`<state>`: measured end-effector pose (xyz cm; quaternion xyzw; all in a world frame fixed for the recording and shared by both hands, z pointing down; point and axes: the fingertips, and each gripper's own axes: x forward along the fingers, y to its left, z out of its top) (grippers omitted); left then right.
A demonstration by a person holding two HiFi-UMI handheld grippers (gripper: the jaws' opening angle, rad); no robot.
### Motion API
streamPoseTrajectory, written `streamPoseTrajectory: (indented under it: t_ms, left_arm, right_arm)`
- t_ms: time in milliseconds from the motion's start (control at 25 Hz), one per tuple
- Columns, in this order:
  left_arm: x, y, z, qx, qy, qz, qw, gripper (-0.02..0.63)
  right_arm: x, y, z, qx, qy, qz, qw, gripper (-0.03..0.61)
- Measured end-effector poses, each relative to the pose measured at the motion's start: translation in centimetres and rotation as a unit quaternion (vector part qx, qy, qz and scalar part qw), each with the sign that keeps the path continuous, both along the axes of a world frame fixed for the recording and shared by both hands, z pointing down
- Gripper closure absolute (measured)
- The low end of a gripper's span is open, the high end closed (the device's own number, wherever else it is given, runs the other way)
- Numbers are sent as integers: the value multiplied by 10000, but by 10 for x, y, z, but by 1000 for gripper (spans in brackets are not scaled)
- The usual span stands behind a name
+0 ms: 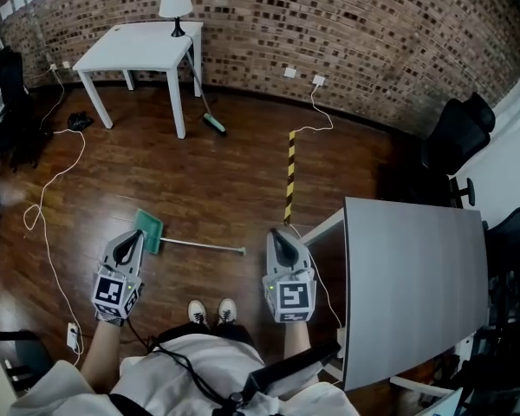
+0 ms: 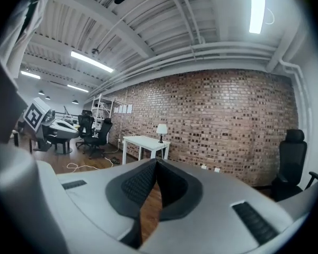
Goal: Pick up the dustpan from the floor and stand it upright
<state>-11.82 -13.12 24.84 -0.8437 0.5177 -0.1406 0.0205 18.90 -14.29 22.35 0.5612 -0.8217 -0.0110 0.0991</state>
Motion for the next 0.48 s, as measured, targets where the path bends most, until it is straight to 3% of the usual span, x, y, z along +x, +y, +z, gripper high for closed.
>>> streamPoseTrajectory:
  t_ms: [80,120,160,200,320,480]
  left_arm:
    - [-6,-1,15,-122,26,63,9999,607]
    - [-8,-2,23,-190,79,111,9997,605]
    - [-10,-4,31,-281,151,165,9994,591]
    - [-13,-6,41,-391,229,214,9987,578]
    - [-23,-17,78,-758,435,186,9960,520]
    - [-39,-36,138,-1303,681,-263,9888,437]
  right_arm:
    - [2,-2,7,12,-69,155,9999,564]
    - [4,-5,13,5,-139,197,9997,510]
    - [3,-8,21,-51,-172,200,9996,399]
    - [1,-11,31,-158,-142,182,9996,329]
    - [-7,-18,66,-484,196,103,9986,324]
    - [1,-34,131,-914,565,144,9941,322]
